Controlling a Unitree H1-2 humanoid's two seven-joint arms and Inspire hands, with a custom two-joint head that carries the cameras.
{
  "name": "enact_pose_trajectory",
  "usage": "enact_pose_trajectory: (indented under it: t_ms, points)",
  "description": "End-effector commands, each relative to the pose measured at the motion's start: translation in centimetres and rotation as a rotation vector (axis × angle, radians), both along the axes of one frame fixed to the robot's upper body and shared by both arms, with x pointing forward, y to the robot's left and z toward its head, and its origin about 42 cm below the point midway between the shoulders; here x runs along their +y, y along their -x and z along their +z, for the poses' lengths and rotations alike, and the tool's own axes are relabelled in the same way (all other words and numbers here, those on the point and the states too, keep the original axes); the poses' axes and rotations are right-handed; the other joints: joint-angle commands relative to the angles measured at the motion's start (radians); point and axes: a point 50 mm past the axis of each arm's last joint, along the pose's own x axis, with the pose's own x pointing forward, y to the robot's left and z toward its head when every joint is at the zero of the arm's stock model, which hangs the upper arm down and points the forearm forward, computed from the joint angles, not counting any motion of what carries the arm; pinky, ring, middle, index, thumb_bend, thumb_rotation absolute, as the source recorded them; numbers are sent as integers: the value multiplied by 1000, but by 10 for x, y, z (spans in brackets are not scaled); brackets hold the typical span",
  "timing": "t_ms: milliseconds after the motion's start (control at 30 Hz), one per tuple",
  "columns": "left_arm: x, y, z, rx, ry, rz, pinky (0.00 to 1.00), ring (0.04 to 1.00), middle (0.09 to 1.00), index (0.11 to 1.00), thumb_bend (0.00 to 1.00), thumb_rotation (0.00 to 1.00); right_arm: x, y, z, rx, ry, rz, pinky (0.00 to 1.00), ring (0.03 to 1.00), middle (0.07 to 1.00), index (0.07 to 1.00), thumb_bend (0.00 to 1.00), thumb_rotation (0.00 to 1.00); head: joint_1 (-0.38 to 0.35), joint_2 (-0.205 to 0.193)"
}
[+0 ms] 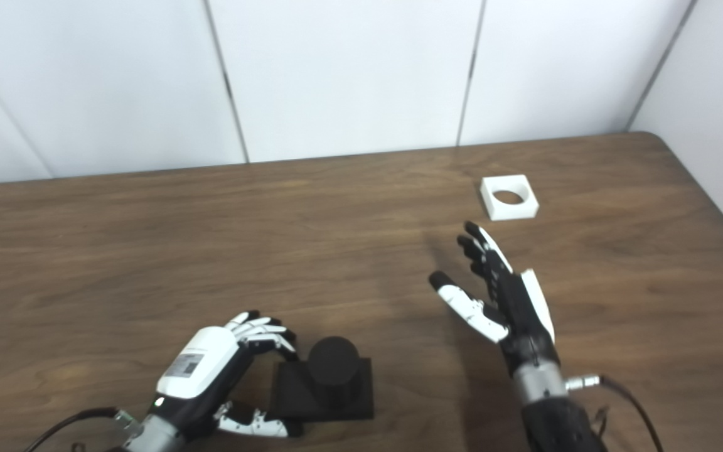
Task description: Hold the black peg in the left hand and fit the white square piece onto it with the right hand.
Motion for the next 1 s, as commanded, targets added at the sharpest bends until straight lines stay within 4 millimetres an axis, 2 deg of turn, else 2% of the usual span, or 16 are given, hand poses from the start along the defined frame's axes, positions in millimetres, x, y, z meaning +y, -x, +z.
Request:
enact_pose_trajectory:
  t_ms: [0,33,67,200,267,400,533,567,700,933,967]
  points:
    - [6,3,-14,33,-74,16,934,854,781,488,511,52,-16,-14,32,-79,119,2,879,897,890,874,766,402,-11,-2]
    - [5,4,-15,30,-78,17,931,853,781,488,511,52,-21,-18,38,-67,170,3,845,877,879,865,792,387,-19,-4]
    - [5,4,-17,29,-81,19,924,850,779,488,512,51,-25,-22,43,-57,231,4,857,882,882,860,815,380,-35,-10]
    - [3,6,-21,8,-95,16,906,836,770,488,514,51,-36,-36,58,-24,439,24,952,969,930,860,869,385,-88,-31]
    - [3,6,-21,-2,-110,10,896,829,767,488,514,51,-38,-43,63,-11,496,32,988,996,960,862,893,337,-99,-34]
    - [5,6,-22,-11,-125,12,906,831,767,488,515,50,-44,-61,69,23,561,49,999,1000,986,881,911,276,-153,-46]
    - [7,5,-21,-23,-111,18,900,824,761,487,517,46,-51,-86,82,46,656,52,1000,1000,999,896,935,265,-165,-50]
    - [7,4,-21,-25,-112,19,896,822,761,487,517,46,-53,-93,87,52,683,51,1000,1000,1000,899,942,272,-199,-61]
    - [6,2,-19,-28,-124,18,872,813,757,487,518,46,-63,-122,110,86,795,52,1000,1000,1000,907,964,268,-201,-64]
    - [5,3,-18,-31,-124,16,855,806,752,487,518,47,-73,-154,133,137,910,45,1000,1000,1000,918,958,268,-193,-74]
    - [5,4,-18,-28,-123,16,857,808,753,487,518,47,-74,-158,135,143,924,44,1000,1000,1000,919,959,267,-189,-87]
